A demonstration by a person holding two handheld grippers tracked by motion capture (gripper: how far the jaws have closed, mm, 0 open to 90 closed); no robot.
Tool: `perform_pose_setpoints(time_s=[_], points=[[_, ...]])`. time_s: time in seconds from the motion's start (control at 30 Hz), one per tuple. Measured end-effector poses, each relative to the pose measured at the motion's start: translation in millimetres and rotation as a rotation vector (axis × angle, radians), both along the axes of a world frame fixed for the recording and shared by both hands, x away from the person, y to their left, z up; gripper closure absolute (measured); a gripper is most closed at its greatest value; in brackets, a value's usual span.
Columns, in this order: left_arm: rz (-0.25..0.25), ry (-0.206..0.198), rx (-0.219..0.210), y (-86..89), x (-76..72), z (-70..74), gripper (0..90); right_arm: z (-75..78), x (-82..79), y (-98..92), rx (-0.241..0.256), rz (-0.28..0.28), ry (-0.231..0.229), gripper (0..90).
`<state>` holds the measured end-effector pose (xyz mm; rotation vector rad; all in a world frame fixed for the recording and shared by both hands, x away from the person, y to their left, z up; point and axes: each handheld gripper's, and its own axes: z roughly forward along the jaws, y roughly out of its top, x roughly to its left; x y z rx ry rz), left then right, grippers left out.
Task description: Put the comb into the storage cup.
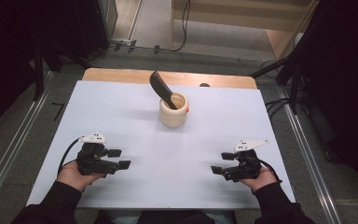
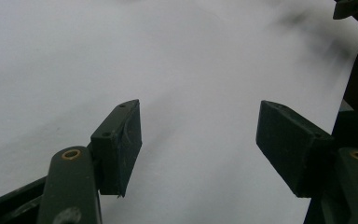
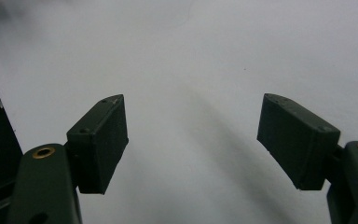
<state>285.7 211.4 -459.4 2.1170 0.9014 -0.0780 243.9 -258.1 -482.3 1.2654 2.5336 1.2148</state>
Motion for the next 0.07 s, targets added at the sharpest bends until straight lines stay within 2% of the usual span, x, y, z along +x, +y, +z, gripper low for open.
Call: perform_pose_setpoints(time_s=[0.07], points=[[0.001,0.000,0.000,0.4,0.5,0.1,31.8,-0.5,0.4,0.0,-0.002,0.000,-0.001,20.7]])
